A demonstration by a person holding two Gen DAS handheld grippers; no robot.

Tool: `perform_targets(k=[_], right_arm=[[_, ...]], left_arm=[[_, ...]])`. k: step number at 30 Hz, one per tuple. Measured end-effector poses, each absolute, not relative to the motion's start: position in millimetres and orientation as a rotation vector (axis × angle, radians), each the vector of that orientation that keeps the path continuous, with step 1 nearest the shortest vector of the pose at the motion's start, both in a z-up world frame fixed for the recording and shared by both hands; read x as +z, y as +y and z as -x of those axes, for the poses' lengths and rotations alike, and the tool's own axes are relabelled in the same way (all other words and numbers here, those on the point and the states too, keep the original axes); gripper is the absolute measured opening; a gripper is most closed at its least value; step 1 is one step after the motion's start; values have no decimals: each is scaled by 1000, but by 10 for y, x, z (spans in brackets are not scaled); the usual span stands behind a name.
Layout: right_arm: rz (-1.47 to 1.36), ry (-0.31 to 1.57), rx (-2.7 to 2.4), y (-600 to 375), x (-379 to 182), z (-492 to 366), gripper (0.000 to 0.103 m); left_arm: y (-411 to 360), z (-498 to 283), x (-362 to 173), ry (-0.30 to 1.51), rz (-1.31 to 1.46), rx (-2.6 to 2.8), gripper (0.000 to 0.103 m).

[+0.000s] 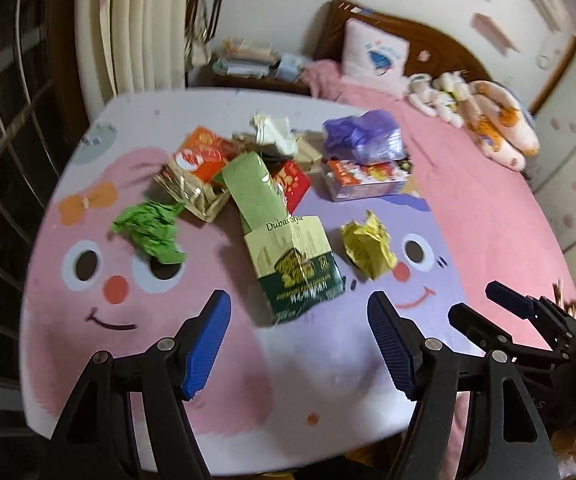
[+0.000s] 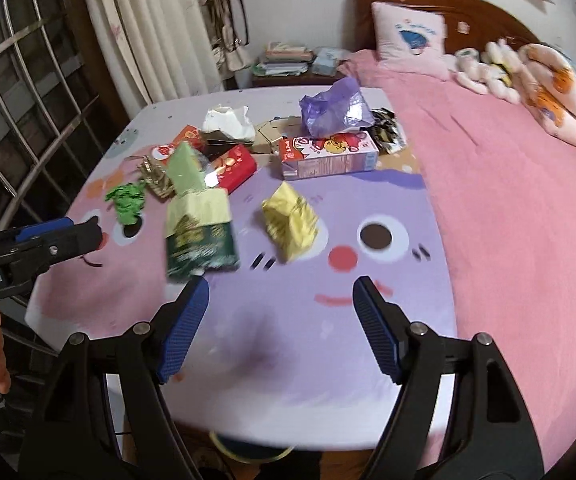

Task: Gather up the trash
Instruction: 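Grasp the green chocolate box with the left tool while the right tool grasps the yellow wrapper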

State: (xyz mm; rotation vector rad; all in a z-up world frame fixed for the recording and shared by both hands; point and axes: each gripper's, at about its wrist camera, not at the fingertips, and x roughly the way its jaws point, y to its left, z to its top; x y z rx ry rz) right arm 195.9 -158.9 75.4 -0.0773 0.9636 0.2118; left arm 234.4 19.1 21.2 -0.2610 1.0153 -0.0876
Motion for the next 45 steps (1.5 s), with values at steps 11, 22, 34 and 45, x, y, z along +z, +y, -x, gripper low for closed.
perform_targets(k=[11, 22, 34, 45], right_arm=[[140, 1104, 368, -1679, -49, -3142, 66], [163, 1174, 493, -1489, -440, -3408, 32], [146, 1180, 542, -1414, -475, -3400, 27], [114, 1195, 544, -1470, -453, -3364, 25]], left_arm=[[103, -3268, -697, 1170, 385, 75, 72], [-15, -3633, -1042, 1216, 466, 80, 72], [-146, -3864, -1145, 1251, 425, 97, 80], [-198, -4017, -1231, 1295, 477, 84, 72]])
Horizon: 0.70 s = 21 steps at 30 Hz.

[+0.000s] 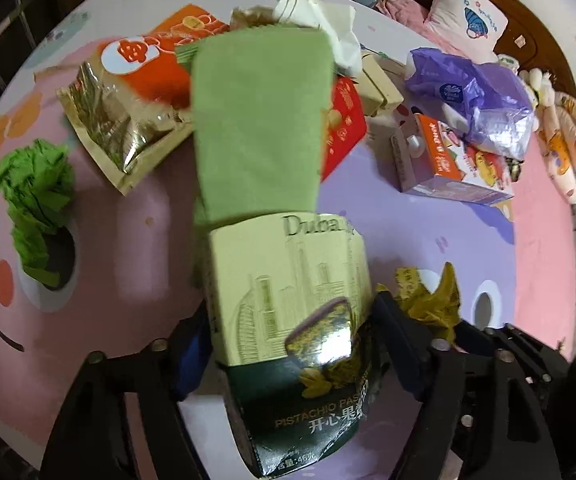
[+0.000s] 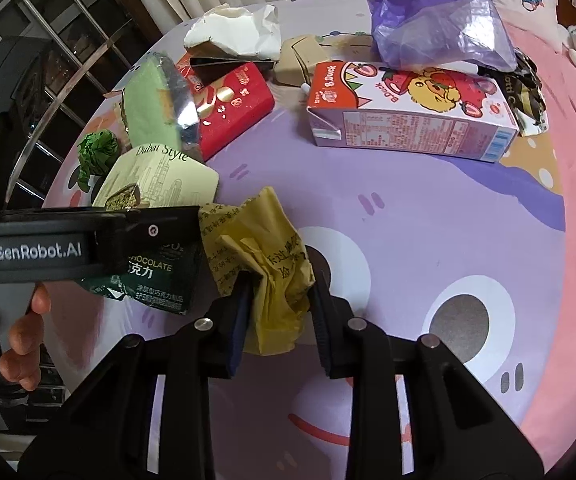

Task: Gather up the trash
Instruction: 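Grasp the green chocolate box with the left tool while the right tool grasps the yellow wrapper, then carry box and wrapper over the bin and open both tools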

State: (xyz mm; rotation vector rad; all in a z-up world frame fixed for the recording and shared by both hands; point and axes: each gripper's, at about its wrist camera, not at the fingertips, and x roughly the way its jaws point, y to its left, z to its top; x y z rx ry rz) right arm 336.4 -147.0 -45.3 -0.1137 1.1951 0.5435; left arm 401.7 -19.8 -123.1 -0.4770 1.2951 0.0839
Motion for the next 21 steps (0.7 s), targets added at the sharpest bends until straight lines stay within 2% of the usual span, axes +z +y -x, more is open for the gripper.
perform_targets(k=[6, 21], right_arm=[[84, 1192, 527, -1563, -400, -3313, 23], [-30, 1153, 497, -1711, 1, -2880, 21]], left_arm=[[-258, -3890, -1162, 1293, 469, 60, 62], [-244, -3169, -445, 1142, 356, 22, 61]])
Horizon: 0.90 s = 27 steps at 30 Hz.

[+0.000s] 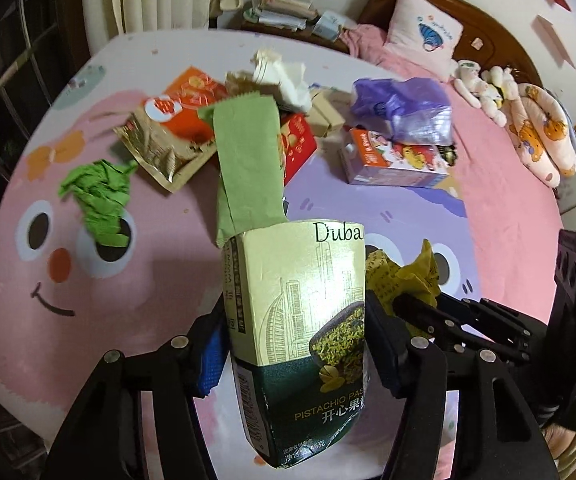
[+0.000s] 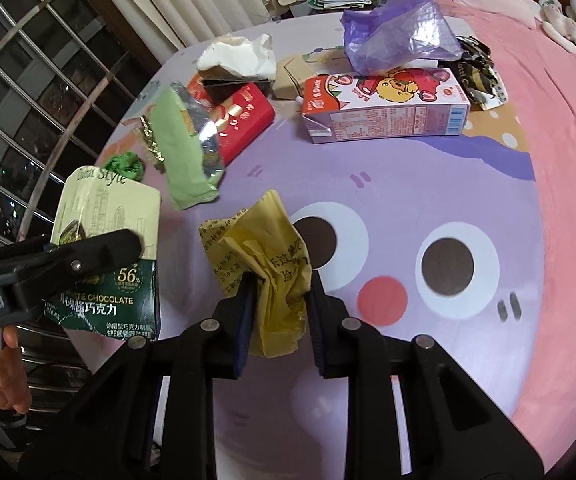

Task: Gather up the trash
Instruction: 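Carry box and wrapper over the bin and open both tools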

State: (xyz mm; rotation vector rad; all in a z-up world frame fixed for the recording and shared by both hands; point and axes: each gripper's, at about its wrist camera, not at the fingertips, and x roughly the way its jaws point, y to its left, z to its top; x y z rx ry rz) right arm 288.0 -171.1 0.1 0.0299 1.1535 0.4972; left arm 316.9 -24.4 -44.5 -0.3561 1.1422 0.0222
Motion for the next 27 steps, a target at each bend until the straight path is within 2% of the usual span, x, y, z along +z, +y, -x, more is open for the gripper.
perform_targets(k=[14, 21, 27], right_arm=[[-114, 1029, 402, -1533, 667, -1722, 21], [-167, 1010, 308, -1318, 676, -897, 21], [-212, 1018, 224, -1178, 469, -155, 21]], left_arm=[[-6, -2021, 340, 1015, 186, -123, 61], [231, -1276, 555, 952, 122, -198, 61], [391, -619, 446, 938, 95, -258, 61]])
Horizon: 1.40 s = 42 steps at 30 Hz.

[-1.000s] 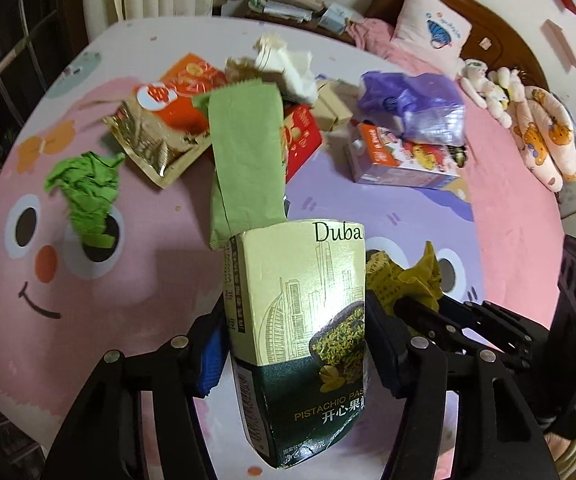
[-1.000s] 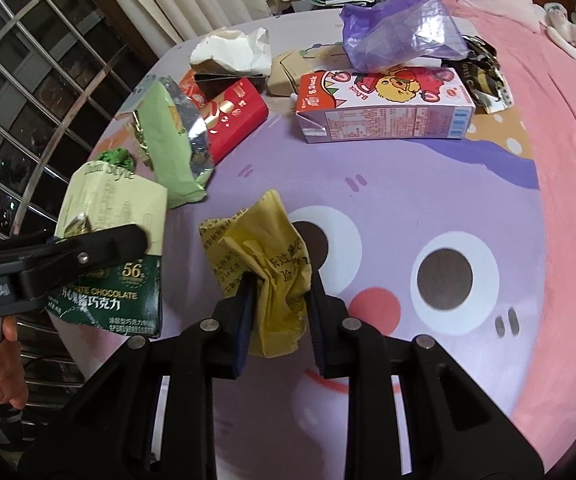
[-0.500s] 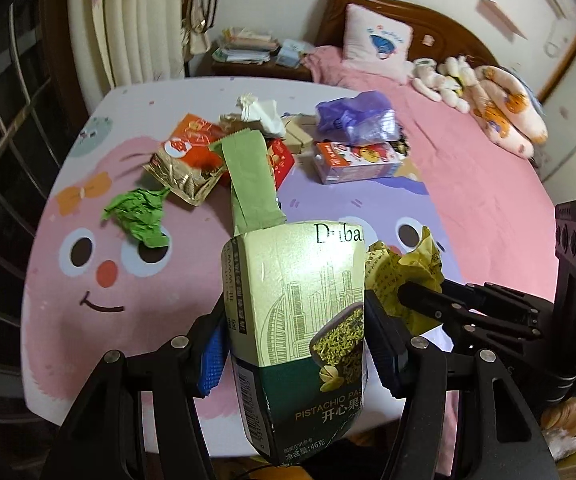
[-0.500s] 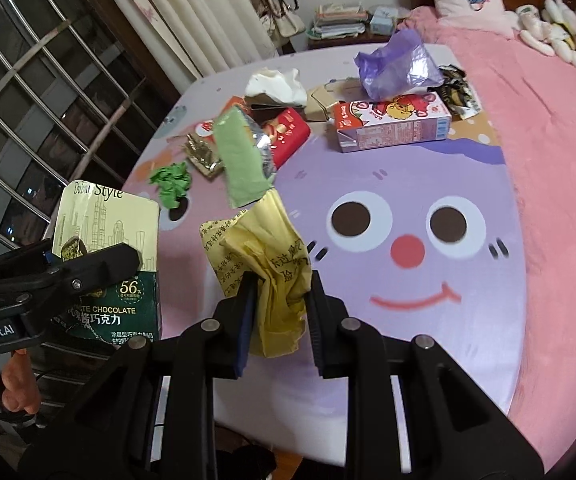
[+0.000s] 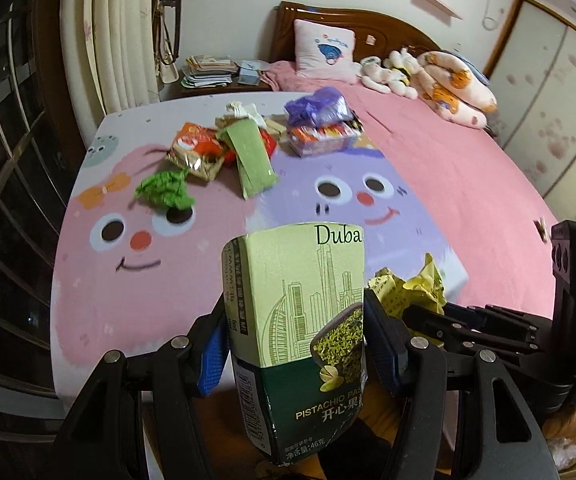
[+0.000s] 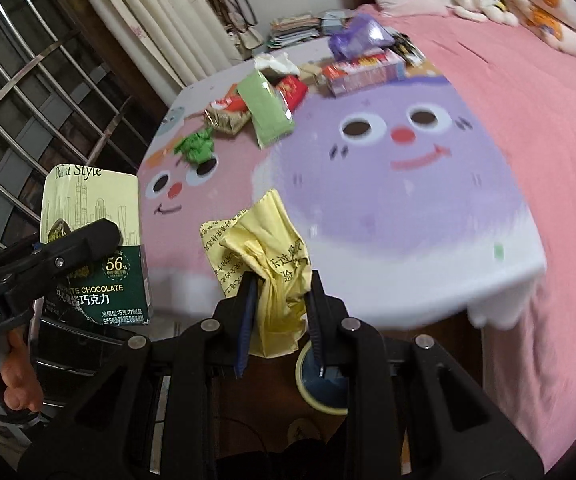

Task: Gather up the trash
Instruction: 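Carry box and wrapper over the bin and open both tools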

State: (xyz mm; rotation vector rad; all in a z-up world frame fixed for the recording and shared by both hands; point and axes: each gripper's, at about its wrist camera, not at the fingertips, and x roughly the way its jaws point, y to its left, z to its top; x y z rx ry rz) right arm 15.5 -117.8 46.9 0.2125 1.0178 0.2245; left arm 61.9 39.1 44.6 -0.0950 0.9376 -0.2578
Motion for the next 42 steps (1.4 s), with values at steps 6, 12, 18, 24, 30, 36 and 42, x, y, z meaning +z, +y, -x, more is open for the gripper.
perform_targets(k=[6, 12, 18, 24, 30, 36, 42], right_arm=[[-243, 1117, 171, -1186, 41, 408, 21], [-259, 1220, 126, -1304, -552, 730, 21], [-322, 1306, 63, -1516, -1466, 816, 21], [-384, 1345, 28, -1657, -2586, 716, 22], [-380, 1360, 27, -1736, -3482, 596, 23], [-391, 1366, 26, -1778, -4082, 494, 27], [-401, 1387, 30, -1849, -4330, 510, 44]], left_arm=[[365, -146, 92, 977, 77, -286, 61], [208, 134, -461, 1059, 78, -305, 61], [-1, 180, -1302, 1147, 75, -287, 61], [-97, 68, -2374, 1188, 85, -237, 61], [-171, -71, -3367, 1215, 54, -208, 61], [-325, -166, -4055, 1251, -5, -197, 64], [-383, -164, -4329, 1285, -4, -199, 89]])
